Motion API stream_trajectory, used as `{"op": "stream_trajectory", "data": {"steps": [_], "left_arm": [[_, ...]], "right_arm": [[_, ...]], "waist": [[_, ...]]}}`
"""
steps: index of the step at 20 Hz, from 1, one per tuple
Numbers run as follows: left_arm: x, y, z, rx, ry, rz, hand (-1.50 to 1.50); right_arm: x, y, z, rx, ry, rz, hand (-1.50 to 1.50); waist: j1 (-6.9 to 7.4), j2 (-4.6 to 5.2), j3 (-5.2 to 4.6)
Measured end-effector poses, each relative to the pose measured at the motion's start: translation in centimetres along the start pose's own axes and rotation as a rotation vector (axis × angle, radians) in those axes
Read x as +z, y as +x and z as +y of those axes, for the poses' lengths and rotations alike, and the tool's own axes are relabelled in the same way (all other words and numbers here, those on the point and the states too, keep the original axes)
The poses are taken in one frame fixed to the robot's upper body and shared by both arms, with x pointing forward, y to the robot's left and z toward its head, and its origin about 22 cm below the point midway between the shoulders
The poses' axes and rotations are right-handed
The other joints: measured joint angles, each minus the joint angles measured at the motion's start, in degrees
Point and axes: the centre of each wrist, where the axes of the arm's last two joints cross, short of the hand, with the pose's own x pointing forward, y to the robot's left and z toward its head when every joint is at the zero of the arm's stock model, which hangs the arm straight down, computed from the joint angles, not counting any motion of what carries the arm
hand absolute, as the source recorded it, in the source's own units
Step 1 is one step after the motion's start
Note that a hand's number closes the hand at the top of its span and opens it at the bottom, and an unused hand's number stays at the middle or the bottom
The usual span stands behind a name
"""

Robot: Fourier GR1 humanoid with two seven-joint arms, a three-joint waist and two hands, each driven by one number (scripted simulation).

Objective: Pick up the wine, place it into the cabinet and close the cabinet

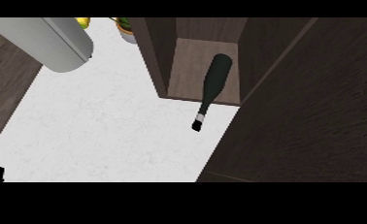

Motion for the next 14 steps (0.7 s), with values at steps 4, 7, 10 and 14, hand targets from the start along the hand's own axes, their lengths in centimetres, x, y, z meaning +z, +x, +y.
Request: {"op": "stream_trajectory", "data": {"steps": [4,7,10,14], "left_arm": [[-0.2,0.1,0.0,0.006,-0.014,-0.003,1.50],[-0.4,0.1,-0.1,0.015,-0.022,-0.009,1.50],[-0.8,0.2,-0.2,0.019,-0.034,-0.015,1.50],[-1.0,0.3,-0.3,0.023,-0.054,-0.019,1.50]], "right_arm": [[-0.1,-0.1,-0.4,0.012,-0.015,0.006,1.50],[-0.3,-0.3,-1.1,0.026,-0.033,0.010,1.50],[-0.6,-0.4,-2.0,0.057,-0.045,0.007,1.50],[-1.6,-0.9,-4.4,0.084,-0.108,0.009,1.50]], "waist": [[0.64,0.45,-0.08],[1.28,0.78,-0.11],[1.95,1.14,-0.13],[3.35,1.42,-0.15]]}}
